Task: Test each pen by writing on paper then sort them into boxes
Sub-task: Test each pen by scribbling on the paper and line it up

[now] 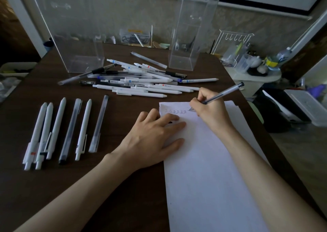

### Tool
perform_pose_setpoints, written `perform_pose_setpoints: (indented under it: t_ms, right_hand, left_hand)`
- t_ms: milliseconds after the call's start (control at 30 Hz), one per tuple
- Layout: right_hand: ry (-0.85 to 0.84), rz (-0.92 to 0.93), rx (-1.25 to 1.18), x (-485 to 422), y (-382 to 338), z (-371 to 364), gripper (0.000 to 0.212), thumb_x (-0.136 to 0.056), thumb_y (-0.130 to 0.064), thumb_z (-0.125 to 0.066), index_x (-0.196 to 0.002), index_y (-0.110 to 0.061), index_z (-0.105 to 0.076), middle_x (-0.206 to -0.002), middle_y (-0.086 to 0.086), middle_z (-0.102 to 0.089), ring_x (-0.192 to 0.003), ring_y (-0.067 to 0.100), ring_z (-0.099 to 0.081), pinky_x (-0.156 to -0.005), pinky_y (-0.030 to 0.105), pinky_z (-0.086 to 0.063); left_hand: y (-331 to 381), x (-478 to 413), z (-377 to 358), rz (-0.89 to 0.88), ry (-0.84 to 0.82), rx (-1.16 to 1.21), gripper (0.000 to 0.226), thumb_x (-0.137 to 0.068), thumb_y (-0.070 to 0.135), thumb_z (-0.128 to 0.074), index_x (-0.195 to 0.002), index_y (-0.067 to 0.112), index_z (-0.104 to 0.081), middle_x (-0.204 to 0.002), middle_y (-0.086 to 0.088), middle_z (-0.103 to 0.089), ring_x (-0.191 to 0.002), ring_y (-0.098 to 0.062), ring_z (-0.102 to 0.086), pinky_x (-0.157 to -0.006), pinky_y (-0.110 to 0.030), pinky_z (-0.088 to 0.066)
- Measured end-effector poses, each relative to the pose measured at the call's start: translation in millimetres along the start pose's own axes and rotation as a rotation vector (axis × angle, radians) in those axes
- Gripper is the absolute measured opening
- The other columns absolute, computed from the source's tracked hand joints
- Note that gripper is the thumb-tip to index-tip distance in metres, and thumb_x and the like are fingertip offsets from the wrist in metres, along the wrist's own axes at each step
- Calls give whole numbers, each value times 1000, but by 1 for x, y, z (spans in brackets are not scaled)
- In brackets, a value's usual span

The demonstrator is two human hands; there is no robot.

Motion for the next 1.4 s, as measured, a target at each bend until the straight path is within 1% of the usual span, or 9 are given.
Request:
perform_pose_setpoints:
  t_ms: [133,267,400,667,933,1033,1200,1300,1400]
  right_hand:
    - [-3,-19,-9,0,-1,-1,40,-76,3,-57,-56,-18,-29,-51,-2,-26,-53,19,-28,-53,29,-24]
    - [17,-22,-18,1,-1,0,39,-77,2,-56,-56,-18,-29,-54,8,-28,-54,20,-30,-53,30,-26]
    - [16,-35,-31,0,0,-1,39,-76,2,-56,-57,-18,-29,-53,5,-26,-53,19,-27,-52,31,-23]
    - [-15,-36,-2,2,-3,-2,24,-75,-4,-57,-62,0,-38,-58,29,-42,-52,21,-38,-52,27,-32]
    - [-13,-20,28,2,-2,-1,27,-77,1,-56,-61,-7,-36,-53,7,-31,-47,8,-29,-47,24,-26]
    - [11,-39,41,1,-1,0,30,-78,-1,-56,-61,-11,-35,-53,4,-29,-47,8,-28,-48,25,-25]
    - [18,-2,-204,6,-7,4,37,-89,-24,-63,-64,-10,-41,-46,3,-42,-41,9,-39,-47,21,-35]
    - [-64,-14,-320,7,-15,2,24,-84,-21,-68,-72,-10,-51,-48,-4,-48,-43,8,-40,-45,19,-34]
    - [-164,-34,-523,10,-25,-2,27,-85,-36,-58,-78,-11,-64,-57,1,-58,-53,12,-51,-48,24,-35]
  left_hand:
    - [0,0,0,11,-22,11,59,-88,61,-20,-136,37,-42,-138,13,-40,-103,-17,-39,-84,-33,-29]
    - [0,0,0,11,-28,12,59,-87,62,-18,-137,38,-42,-139,13,-39,-104,-16,-38,-84,-32,-29]
    - [0,0,1,8,-19,31,59,-87,62,-19,-136,37,-44,-137,12,-41,-103,-16,-38,-82,-31,-27]
    - [0,-1,0,5,-25,32,60,-87,62,-20,-135,37,-44,-137,12,-41,-103,-16,-39,-83,-32,-29]
    - [0,0,1,-8,-18,37,58,-87,60,-22,-133,35,-47,-135,10,-43,-103,-18,-41,-83,-33,-30]
    - [0,1,4,-18,10,70,51,-89,49,-26,-133,33,-48,-135,0,-44,-105,-22,-43,-84,-37,-36]
    - [-1,-2,9,50,107,288,62,-91,-4,-40,-145,22,-25,-140,-6,-41,-117,-22,-39,-99,-34,-37]
    - [-5,-1,12,139,217,460,58,-96,6,-46,-146,16,-19,-140,-5,-46,-127,-16,-43,-98,-14,-31]
    - [-11,2,19,255,322,527,42,-93,15,-54,-134,12,-43,-127,-5,-59,-113,-14,-56,-87,-10,-38]
Point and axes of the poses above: each hand's wrist, its own x-axis away from the middle knuckle, its own z-axis out of the back of the hand, y = z × x, the point moved 3 cm from there along -x, towards the middle knuckle
